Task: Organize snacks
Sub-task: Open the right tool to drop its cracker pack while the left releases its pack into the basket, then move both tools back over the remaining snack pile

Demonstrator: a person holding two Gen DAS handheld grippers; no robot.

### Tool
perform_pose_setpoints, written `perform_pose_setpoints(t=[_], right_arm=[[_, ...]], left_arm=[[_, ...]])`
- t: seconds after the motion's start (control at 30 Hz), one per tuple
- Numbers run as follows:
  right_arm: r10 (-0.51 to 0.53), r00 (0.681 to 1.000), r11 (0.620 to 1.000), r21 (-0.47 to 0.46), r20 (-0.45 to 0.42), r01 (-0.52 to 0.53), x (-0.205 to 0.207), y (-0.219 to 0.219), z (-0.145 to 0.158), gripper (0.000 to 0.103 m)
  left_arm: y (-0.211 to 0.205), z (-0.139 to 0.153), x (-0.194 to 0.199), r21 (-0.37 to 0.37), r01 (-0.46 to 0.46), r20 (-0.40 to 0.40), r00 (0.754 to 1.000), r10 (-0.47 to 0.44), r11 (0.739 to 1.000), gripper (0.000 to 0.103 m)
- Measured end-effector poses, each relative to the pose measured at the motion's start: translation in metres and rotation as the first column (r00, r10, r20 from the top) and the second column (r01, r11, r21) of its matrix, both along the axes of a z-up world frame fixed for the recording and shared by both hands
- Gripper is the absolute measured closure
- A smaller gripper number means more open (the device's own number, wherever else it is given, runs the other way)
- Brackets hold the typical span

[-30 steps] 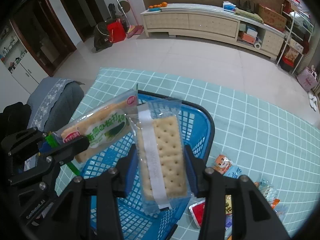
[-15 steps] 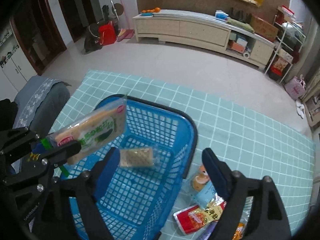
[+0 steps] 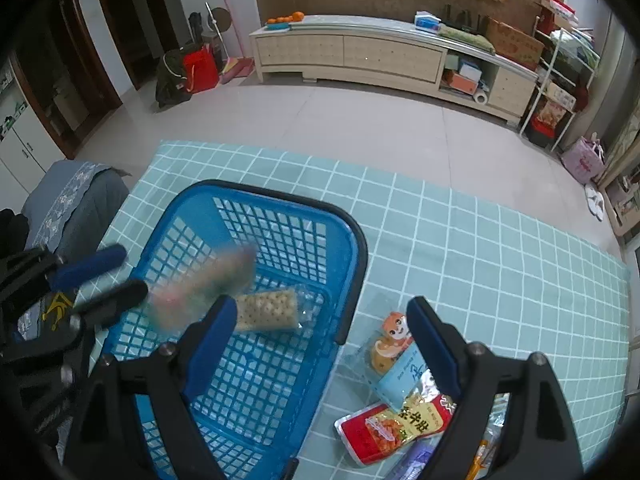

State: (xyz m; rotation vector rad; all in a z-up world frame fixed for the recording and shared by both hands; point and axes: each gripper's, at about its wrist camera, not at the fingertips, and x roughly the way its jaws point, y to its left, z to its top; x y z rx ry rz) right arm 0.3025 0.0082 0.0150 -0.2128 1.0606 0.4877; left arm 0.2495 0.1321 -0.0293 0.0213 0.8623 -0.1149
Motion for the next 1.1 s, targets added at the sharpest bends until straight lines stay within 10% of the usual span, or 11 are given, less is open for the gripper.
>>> perform_pose_setpoints(t=[0.63, 1.1], right_arm=[[-0.019, 0.999, 0.999, 0.047, 0.035, 0.017, -0.066, -0.051, 0.055, 0.014], [-0.077, 0.995, 0.995, 0.063, 0.068, 0.072, -0.124, -0.118, 0.087, 0.014]], left_arm=[[-0.044, 0.044, -0.065, -0.019, 0.057, 0.044, 0.997, -0.056, 0.998, 0.024], [-0.112, 0.07, -0.11, 0.01, 0.151, 0.079, 0.985, -0.152, 0.988, 0.023]])
